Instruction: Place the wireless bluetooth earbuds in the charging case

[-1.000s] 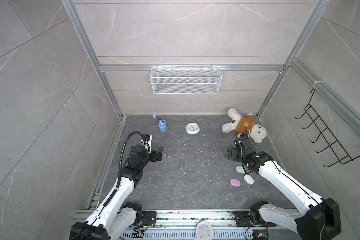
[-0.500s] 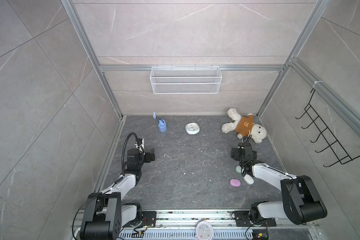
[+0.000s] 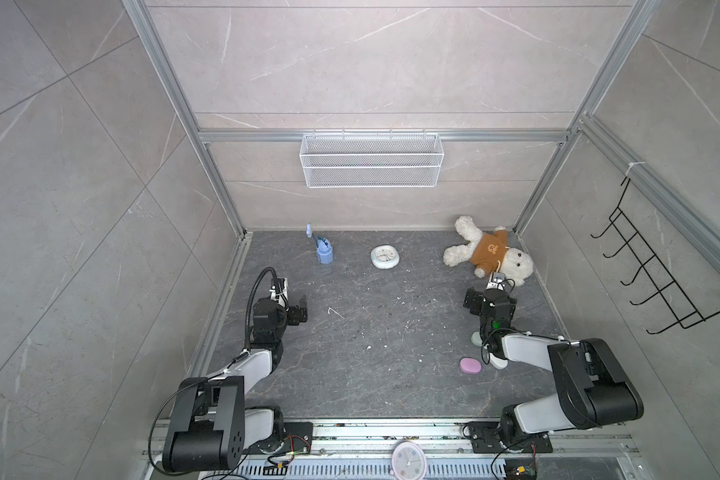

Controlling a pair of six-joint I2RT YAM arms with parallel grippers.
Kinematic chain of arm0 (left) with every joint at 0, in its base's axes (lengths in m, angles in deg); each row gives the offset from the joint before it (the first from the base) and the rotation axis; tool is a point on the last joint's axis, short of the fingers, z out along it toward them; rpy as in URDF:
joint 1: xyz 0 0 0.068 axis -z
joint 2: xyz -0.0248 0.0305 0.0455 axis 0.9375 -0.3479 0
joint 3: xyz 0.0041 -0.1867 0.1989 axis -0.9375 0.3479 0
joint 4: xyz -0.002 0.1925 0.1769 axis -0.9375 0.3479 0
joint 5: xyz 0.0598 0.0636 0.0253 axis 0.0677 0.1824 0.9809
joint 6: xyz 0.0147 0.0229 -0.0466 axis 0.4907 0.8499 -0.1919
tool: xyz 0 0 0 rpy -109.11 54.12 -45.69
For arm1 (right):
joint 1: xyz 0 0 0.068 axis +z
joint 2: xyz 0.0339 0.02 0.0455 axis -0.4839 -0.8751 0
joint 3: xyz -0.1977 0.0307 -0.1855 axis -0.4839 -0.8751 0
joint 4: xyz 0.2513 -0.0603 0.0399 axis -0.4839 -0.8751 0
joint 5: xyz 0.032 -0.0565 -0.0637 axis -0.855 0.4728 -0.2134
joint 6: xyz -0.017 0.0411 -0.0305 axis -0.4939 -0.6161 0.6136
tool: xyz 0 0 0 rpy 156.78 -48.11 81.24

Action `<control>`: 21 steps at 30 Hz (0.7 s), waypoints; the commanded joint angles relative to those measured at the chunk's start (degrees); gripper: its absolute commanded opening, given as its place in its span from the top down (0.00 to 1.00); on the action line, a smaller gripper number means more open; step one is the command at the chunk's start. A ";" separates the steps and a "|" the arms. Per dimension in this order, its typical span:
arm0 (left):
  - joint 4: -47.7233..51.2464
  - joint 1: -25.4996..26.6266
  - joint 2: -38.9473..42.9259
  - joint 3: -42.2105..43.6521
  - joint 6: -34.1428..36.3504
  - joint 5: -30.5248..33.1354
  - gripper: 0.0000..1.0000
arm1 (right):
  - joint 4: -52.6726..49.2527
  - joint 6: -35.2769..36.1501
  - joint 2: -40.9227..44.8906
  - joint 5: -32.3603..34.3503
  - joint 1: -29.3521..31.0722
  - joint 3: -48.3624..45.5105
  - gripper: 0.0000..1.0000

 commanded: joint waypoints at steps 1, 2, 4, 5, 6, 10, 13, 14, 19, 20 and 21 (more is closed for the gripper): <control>-6.51 -0.39 -3.44 -0.04 1.68 1.67 0.01 | 6.30 1.36 -0.30 -1.52 -0.19 -1.65 0.00; -8.08 -0.41 -4.63 0.30 1.53 2.19 0.01 | 7.09 1.60 -0.33 -2.10 -0.14 -2.10 0.00; -10.37 -0.48 -6.89 0.52 1.30 2.84 0.01 | 7.32 1.69 -0.34 -2.14 -0.13 -2.15 0.00; -10.22 -0.54 -7.42 0.18 0.98 3.54 0.01 | 7.29 1.54 -0.30 -2.29 -0.19 -2.21 0.00; -9.74 -0.77 -7.52 -0.02 0.65 3.48 0.01 | 7.67 1.53 -0.22 -2.51 -0.17 -2.45 0.00; -12.17 -1.33 -9.04 0.49 0.24 3.13 0.01 | 8.99 1.55 0.01 -3.08 -0.32 -3.29 0.00; -11.89 -1.60 -9.46 0.14 0.06 2.88 0.01 | 11.15 1.87 0.27 -3.62 -0.32 -4.58 0.00; -11.93 -1.55 -9.35 0.27 0.03 2.82 0.01 | 11.37 1.92 0.27 -3.63 -0.34 -4.63 0.00; -11.98 -1.54 -9.50 0.26 0.03 2.76 0.01 | 10.84 2.11 0.01 -3.73 -0.32 -4.14 0.00; -11.92 -1.59 -9.55 0.13 0.07 2.77 0.01 | 10.62 2.03 -0.04 -3.72 -0.29 -4.08 0.00; -11.90 -1.65 -9.56 0.09 0.03 2.64 0.01 | 10.00 2.08 -0.21 -3.72 -0.38 -3.64 0.00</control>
